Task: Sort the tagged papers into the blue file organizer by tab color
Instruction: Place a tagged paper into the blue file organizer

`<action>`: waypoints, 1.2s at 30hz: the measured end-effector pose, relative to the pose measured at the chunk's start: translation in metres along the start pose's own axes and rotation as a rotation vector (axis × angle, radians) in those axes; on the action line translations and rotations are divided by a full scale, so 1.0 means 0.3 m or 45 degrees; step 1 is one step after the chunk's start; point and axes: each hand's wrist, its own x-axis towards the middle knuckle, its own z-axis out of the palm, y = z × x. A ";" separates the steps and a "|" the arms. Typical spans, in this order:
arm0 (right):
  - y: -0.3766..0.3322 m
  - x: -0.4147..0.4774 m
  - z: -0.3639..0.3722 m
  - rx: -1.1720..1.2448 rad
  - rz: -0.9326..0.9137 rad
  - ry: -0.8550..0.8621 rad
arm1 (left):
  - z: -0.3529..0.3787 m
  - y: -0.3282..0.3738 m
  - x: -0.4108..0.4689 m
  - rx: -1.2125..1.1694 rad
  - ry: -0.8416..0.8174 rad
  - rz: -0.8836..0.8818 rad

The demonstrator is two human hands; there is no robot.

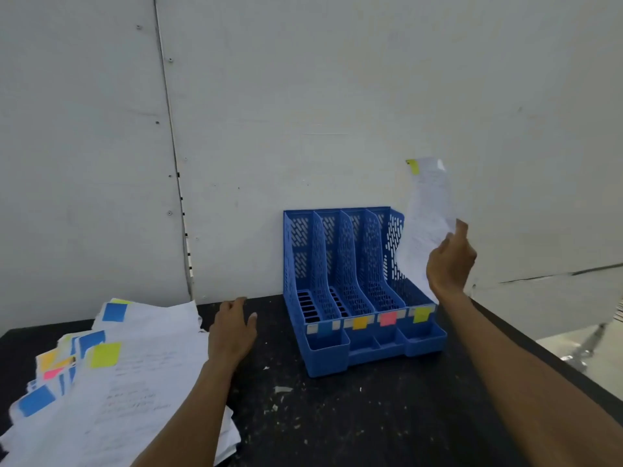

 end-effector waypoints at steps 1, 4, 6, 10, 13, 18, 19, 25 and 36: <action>0.015 -0.013 0.012 0.015 -0.032 -0.030 | 0.007 -0.004 0.003 0.006 0.002 -0.004; 0.056 -0.055 0.045 0.063 -0.061 -0.113 | 0.026 -0.020 0.013 -0.010 0.019 0.009; 0.081 -0.080 0.067 0.086 -0.022 -0.168 | 0.039 -0.026 0.020 -0.042 0.016 0.013; 0.125 -0.117 0.100 0.108 0.180 -0.308 | 0.056 -0.010 0.025 -0.071 -0.013 0.050; 0.133 -0.127 0.116 0.135 0.278 -0.269 | 0.056 0.020 0.024 -0.131 -0.021 0.170; 0.139 -0.111 0.151 0.043 0.275 -0.368 | 0.060 0.052 0.026 -0.119 -0.158 0.448; 0.154 -0.107 0.165 -0.035 0.288 -0.474 | 0.060 0.056 0.025 -0.097 -0.171 0.482; 0.174 -0.109 0.180 -0.184 0.328 -0.507 | 0.080 0.053 0.018 0.025 -0.258 0.578; 0.203 -0.119 0.176 -0.486 0.281 -0.884 | 0.101 0.102 0.015 0.008 -0.316 0.579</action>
